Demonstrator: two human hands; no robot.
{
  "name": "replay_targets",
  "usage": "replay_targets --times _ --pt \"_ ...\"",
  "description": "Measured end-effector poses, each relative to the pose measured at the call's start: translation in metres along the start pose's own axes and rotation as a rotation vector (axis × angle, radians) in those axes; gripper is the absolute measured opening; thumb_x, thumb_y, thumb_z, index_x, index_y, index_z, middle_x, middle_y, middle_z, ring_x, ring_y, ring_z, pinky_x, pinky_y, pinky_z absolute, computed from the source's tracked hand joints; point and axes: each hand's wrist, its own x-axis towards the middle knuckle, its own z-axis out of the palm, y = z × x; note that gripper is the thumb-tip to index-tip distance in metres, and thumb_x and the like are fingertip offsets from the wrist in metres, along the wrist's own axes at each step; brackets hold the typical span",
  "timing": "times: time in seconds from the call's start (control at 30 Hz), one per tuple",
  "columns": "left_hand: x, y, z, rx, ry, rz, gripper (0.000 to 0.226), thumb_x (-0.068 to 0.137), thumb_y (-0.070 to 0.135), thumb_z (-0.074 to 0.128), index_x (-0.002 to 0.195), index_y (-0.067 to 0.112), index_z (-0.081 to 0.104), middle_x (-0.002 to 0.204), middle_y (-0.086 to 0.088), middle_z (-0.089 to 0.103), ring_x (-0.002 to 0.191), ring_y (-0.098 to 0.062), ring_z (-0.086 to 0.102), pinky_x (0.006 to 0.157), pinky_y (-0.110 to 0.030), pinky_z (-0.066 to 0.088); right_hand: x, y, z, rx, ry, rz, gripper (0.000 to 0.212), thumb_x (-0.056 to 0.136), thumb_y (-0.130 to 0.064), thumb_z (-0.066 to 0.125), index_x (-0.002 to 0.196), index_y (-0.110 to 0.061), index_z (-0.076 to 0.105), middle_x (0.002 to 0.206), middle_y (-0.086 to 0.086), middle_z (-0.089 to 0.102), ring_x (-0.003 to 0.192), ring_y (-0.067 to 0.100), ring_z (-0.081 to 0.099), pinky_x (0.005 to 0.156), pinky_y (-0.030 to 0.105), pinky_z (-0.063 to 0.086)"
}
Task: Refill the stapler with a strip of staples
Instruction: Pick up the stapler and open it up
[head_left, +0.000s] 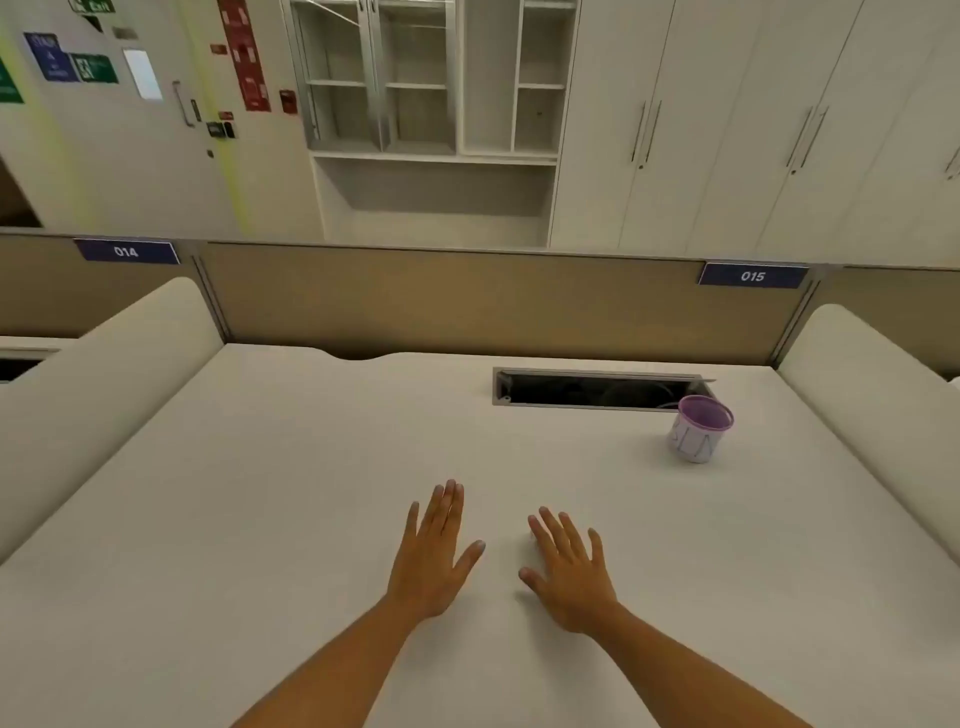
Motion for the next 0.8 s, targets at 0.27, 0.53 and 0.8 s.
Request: replay_targets --times 0.27,0.53,0.8 --pt "-0.032 0.007 0.041 -0.018 -0.076 -0.013 0.075 0.094 0.058 0.022 0.15 0.015 -0.003 0.158 0.006 -0.018 0.134 0.002 -0.035 0.113 -0.035 -0.012 -0.019 -0.003 0.038 0.023 0.138 0.063 0.067 0.095 -0.056 0.02 0.15 -0.021 0.006 0.159 -0.001 0.002 0.13 0.001 -0.047 0.108 0.038 -0.017" --pt "-0.042 0.009 0.051 -0.041 -0.113 -0.016 0.07 0.094 0.058 0.02 0.151 0.021 0.004 0.158 0.009 0.0 0.134 0.005 -0.034 0.114 -0.035 -0.013 -0.02 -0.005 0.046 0.104 0.048 0.088 0.062 0.099 -0.053 0.014 0.145 -0.03 -0.022 0.155 -0.008 -0.028 0.127 0.005 -0.052 0.116 0.044 -0.013" --pt "-0.039 0.007 0.053 -0.024 -0.16 -0.005 0.07 0.092 0.062 0.012 0.149 0.027 -0.008 0.159 0.014 -0.007 0.141 -0.004 -0.025 0.116 -0.039 -0.012 -0.014 0.004 0.028 0.257 0.219 0.116 0.068 0.093 -0.063 0.033 0.151 -0.037 0.01 0.162 -0.01 0.01 0.15 0.016 0.007 0.119 0.039 0.013"
